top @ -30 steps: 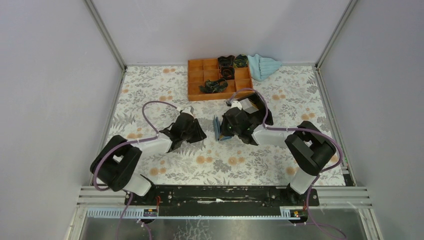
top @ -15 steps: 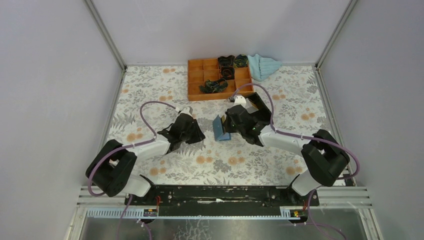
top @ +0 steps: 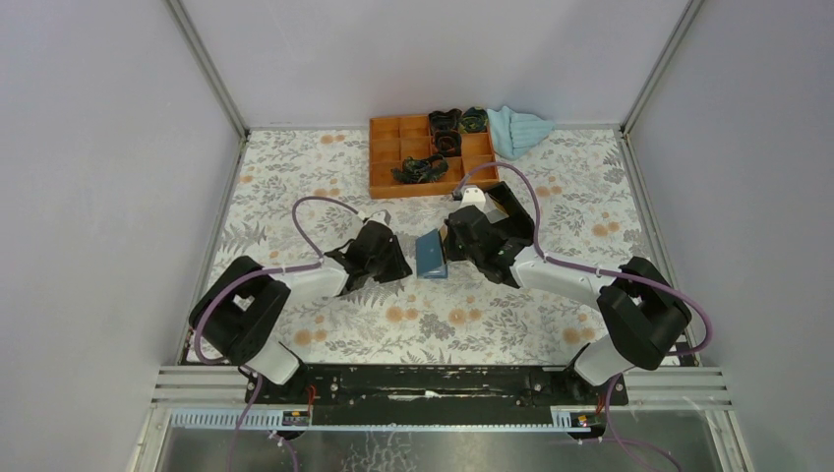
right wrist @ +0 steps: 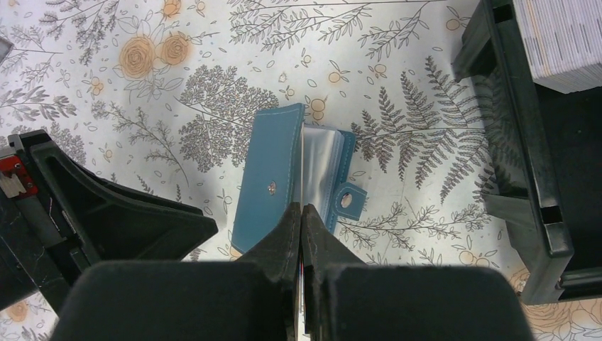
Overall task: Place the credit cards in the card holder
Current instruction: Insert the credit card into the card holder.
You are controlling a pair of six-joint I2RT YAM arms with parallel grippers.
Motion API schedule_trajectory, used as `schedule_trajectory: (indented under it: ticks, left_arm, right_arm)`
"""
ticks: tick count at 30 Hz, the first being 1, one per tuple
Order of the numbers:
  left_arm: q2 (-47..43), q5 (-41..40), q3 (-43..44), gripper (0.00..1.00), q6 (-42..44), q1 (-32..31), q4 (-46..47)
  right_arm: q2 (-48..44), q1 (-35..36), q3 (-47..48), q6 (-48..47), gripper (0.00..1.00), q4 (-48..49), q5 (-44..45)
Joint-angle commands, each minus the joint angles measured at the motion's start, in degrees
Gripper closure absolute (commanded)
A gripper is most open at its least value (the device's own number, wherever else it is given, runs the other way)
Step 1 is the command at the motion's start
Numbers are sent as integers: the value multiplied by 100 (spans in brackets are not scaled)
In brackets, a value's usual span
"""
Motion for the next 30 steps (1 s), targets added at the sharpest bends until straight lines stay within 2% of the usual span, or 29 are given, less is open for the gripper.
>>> schedule_trajectory:
  ticks: [1, 30]
  left_arm:
    - [166, 15, 188, 66, 6, -59, 295]
    - [380, -10, 359, 66, 50, -94, 382]
  right_arm:
    - [-126, 56, 197, -70, 100, 38, 211]
    - [421, 4, 103, 228, 100, 63, 423]
